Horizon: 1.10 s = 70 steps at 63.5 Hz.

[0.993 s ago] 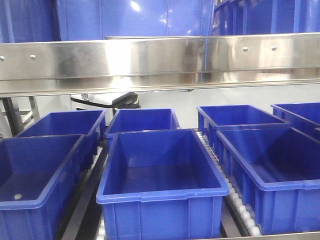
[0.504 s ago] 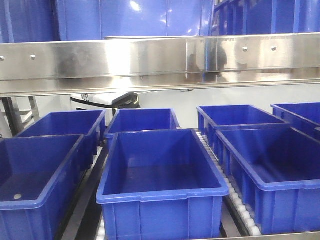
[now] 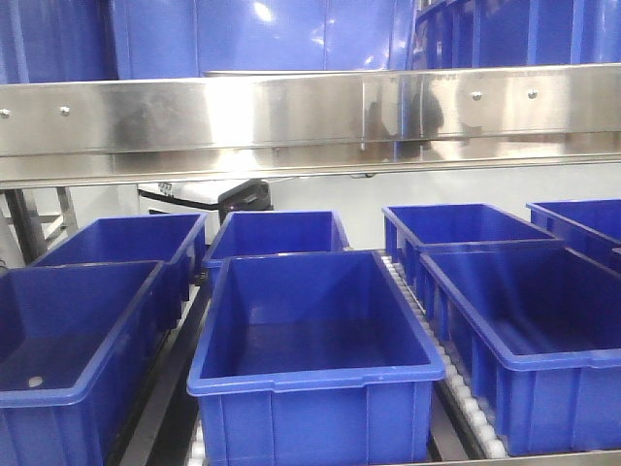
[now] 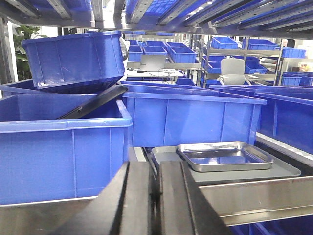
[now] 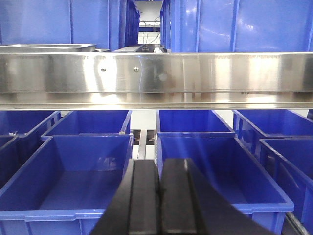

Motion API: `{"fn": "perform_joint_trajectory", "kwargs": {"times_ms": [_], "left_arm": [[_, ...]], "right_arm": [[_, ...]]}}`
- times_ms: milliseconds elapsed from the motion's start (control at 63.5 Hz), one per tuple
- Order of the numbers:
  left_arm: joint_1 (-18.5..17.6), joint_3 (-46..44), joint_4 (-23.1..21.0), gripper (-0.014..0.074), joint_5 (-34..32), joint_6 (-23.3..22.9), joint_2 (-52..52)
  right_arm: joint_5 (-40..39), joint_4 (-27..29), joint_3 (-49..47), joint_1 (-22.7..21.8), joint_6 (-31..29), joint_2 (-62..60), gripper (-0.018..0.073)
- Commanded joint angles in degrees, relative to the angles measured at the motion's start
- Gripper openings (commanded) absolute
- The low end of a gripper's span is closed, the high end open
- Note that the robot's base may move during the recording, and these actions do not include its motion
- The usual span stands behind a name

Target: Stack silver trays without gaps

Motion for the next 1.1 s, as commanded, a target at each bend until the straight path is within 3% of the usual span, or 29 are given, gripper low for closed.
{"fn": "perform_joint_trajectory", "kwargs": {"times_ms": [0,1087], "left_arm": [[0.12,-0.08,-0.02,-0.0003,-0.86,-0.48,-0.17],[0.12,-0.08,-0.02,-0.0003,-0.86,-0.48,-0.17]], "right_arm": [[-2.11,-0.74,-0.01,0.62,-0.73,-0.44,-0.0069],[-2.17,1.62,-0.01,0.90,-0.30,-0.44,-0.0069]]}}
